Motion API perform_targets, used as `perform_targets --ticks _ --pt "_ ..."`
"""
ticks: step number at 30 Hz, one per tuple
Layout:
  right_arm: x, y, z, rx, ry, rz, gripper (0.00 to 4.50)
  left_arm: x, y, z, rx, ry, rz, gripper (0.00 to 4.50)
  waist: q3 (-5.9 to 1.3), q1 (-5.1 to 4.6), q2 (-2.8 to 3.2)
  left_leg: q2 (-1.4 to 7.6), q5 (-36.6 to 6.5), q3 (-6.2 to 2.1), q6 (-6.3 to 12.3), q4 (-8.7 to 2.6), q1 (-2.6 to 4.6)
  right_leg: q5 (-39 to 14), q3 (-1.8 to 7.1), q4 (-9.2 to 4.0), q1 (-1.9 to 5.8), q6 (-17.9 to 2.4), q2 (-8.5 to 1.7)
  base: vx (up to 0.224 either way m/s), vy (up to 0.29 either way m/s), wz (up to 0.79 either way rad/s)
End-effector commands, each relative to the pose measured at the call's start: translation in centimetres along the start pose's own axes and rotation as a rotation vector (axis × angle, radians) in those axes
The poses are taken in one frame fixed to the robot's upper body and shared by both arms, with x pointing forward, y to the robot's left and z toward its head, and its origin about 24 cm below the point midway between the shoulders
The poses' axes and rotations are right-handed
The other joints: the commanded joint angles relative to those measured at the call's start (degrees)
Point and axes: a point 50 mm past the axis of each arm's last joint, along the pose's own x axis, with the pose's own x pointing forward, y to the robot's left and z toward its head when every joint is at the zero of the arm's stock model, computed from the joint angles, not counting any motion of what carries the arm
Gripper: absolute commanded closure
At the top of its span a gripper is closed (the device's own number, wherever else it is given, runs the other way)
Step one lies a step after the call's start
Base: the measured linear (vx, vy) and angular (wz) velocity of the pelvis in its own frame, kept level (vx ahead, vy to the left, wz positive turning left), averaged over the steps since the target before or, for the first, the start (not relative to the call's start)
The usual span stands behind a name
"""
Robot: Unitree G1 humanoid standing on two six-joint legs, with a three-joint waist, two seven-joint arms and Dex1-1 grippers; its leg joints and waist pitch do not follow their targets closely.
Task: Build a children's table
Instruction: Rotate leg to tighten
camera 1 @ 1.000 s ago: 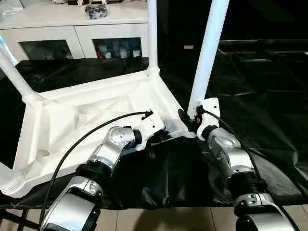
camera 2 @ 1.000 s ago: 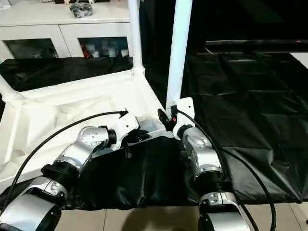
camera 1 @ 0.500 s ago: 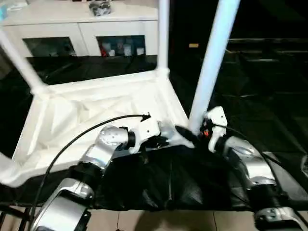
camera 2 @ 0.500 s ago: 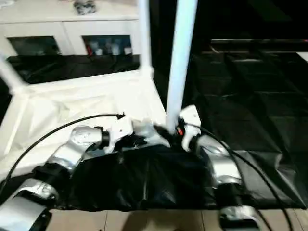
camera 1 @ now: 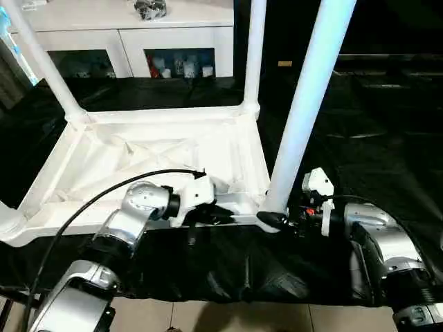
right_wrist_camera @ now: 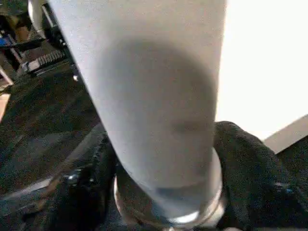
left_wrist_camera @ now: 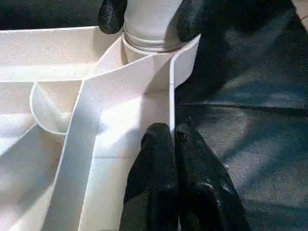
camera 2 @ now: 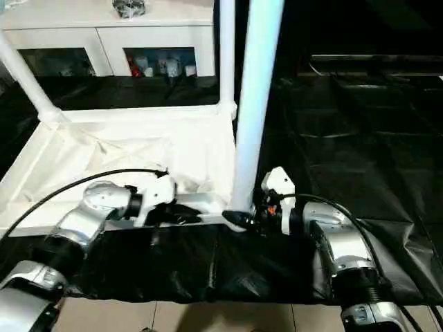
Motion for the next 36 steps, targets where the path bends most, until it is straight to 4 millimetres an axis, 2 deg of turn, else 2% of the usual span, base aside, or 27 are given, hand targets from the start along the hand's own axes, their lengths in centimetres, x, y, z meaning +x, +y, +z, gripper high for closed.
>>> perform_targets --ticks 1,5,15,17,20,21,23,24,25,28,29,30,32,33,35,36 --pt "0.4 0.4 -0.6 0.027 0.021 0.040 1.71 -0.8 0.3 0.5 0.021 -0.028 0.027 4.50 -3.23 0.35 -1.05 1.49 -6.43 -0.14 6.46 -2.72 -0.10 -0.88 1.71 -3.01 3.46 -15.82 -3.14 0.000 0.000 0.00" --pt "0.7 0.7 -0.5 0.026 0.019 0.066 1.90 -0.9 0.1 0.3 0.018 -0.027 0.017 4.50 -3.21 0.28 -0.97 1.47 -6.61 -0.11 6.25 -2.73 -0.09 -1.13 1.68 -3.04 3.42 -15.76 -3.09 0.000 0.000 0.00" --pt "1.2 1.8 -1.4 0.068 0.001 0.044 1.94 -0.5 0.2 0.4 0.010 -0.036 0.064 4.50 -3.19 0.49 -0.93 1.45 -6.46 -0.07 6.22 -2.64 0.02 -0.84 1.76 -3.04 3.36 -15.30 -3.00 0.000 0.000 0.00" --pt "1.5 1.8 -1.6 0.074 -0.011 -0.009 1.94 -0.3 0.4 0.4 0.006 -0.034 0.093 4.50 -3.10 0.47 -0.89 1.49 -7.66 -0.10 5.56 -2.79 0.05 -2.93 1.72 -3.19 3.24 -15.09 -3.08 0.000 0.000 0.00" --pt "2.8 1.3 -2.1 0.105 -0.022 -0.192 1.94 0.9 0.8 0.6 -0.001 -0.015 0.167 4.50 -2.65 0.02 -0.97 1.34 -10.85 -0.27 3.25 -3.28 0.06 -10.20 1.75 -3.92 3.13 -13.29 -3.22 0.000 0.000 0.00" --pt "3.4 1.1 -2.1 0.117 -0.030 -0.249 1.94 1.6 1.0 1.0 -0.010 -0.026 0.202 4.50 -2.46 -0.28 -0.22 1.35 -12.71 -0.41 1.96 -3.55 0.27 -14.30 1.79 -4.27 2.82 -12.26 -3.24 0.000 0.000 0.00" --pt "4.4 0.8 -2.1 0.142 -0.047 -0.330 1.94 2.8 1.2 1.7 -0.020 -0.049 0.239 4.50 -2.28 -0.97 -0.64 1.26 -15.40 -0.51 0.57 -3.74 0.51 -18.55 1.89 -4.83 2.68 -11.12 -3.26 0.000 0.000 0.00" --pt "4.8 0.8 -2.0 0.151 -0.054 -0.353 1.94 3.3 1.2 1.9 -0.022 -0.058 0.245 4.50 -2.29 -1.16 -0.67 1.17 -15.59 -0.61 0.27 -3.80 0.48 -19.08 1.90 -4.87 2.75 -10.86 -3.28 0.000 0.000 0.00" --pt "5.5 0.7 -1.9 0.153 -0.056 -0.386 1.94 4.1 1.3 2.5 -0.026 -0.071 0.263 4.50 -2.36 -1.46 -0.42 1.20 -16.05 -0.65 0.08 -3.87 0.56 -18.87 1.99 -5.02 2.63 -10.32 -3.12 0.000 0.000 0.00" --pt "7.7 0.3 -1.3 0.162 -0.046 -0.514 1.94 6.5 1.3 4.0 -0.028 -0.098 0.298 4.50 -2.53 -1.65 -0.60 1.00 -15.21 -0.56 0.25 -3.69 0.60 -16.74 2.13 -4.93 2.62 -10.79 -3.11 0.000 0.000 0.00" --pt "8.1 0.1 -1.2 0.164 -0.042 -0.547 1.94 7.0 1.4 4.4 -0.027 -0.101 0.309 4.50 -2.54 -1.62 -0.16 0.85 -14.74 -0.65 0.32 -3.70 0.45 -16.66 2.05 -4.88 2.77 -10.80 -3.16 0.000 0.000 0.00" --pt "8.5 -0.1 -1.0 0.167 -0.041 -0.579 1.94 7.4 1.4 4.7 -0.024 -0.103 0.314 4.50 -2.61 -1.76 -0.46 0.81 -14.22 -0.52 0.69 -3.52 0.41 -15.88 2.10 -4.91 2.69 -10.81 -3.08 0.000 0.000 0.00" --pt "9.2 -0.4 -0.4 0.164 -0.038 -0.646 1.94 8.2 1.3 5.3 -0.013 -0.104 0.326 4.50 -2.86 -1.60 -0.36 0.77 -12.40 -0.51 1.09 -3.37 0.35 -13.77 2.11 -4.70 2.84 -11.08 -3.13 0.000 0.000 0.00" --pt "9.4 -0.6 -0.2 0.158 -0.043 -0.663 1.94 8.5 1.3 5.5 -0.007 -0.105 0.328 4.50 -3.04 -1.41 -0.48 0.68 -10.77 -0.48 1.67 -3.20 0.19 -10.82 2.07 -4.42 3.12 -11.48 -3.00 0.000 0.000 0.00" --pt "9.5 -0.8 0.2 0.155 -0.064 -0.681 1.94 8.8 1.2 5.7 0.005 -0.105 0.329 4.50 -3.26 -1.25 -0.28 0.73 -8.67 -0.45 2.75 -3.04 -0.01 -6.93 2.00 -4.04 3.21 -12.19 -3.06 0.000 0.000 0.00" --pt "9.3 -1.0 0.3 0.161 -0.088 -0.687 1.59 8.7 1.1 5.7 0.012 -0.103 0.323 4.50 -3.35 -1.19 -0.26 0.71 -7.77 -0.39 3.55 -2.87 -0.13 -4.91 1.98 -3.87 3.32 -12.75 -3.07 0.000 0.000 0.00"
